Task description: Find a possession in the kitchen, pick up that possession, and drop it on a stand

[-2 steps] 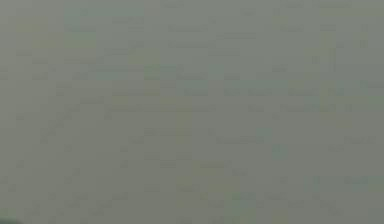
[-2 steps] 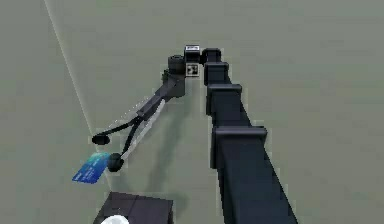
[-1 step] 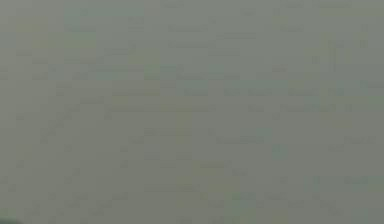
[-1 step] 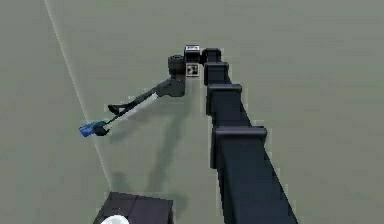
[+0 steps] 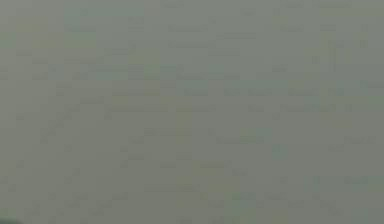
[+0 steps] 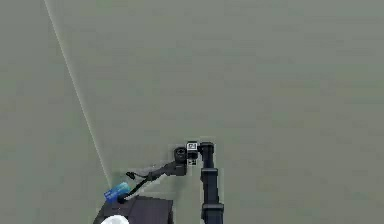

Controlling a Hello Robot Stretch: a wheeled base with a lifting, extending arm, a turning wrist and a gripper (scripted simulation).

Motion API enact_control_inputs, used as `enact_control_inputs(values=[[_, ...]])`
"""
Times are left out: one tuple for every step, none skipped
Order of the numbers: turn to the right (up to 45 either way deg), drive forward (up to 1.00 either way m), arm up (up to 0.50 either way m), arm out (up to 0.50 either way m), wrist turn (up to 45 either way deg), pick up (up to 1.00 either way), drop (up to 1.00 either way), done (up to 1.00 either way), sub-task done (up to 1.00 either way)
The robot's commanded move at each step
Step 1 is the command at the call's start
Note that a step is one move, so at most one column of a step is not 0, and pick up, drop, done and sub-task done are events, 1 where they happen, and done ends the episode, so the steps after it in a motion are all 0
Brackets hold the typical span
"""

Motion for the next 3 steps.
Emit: enact_control_inputs(values=[[0.0, 0.00, -0.32, 0.00, 0.0, 0.00, 0.00, 0.00, 0.00], [0.0, 0.00, 0.00, 0.00, 0.0, 0.00, 1.00, 0.00, 0.00], [0.0, 0.00, 0.10, 0.00, 0.0, 0.00, 0.00, 0.00, 0.00]])
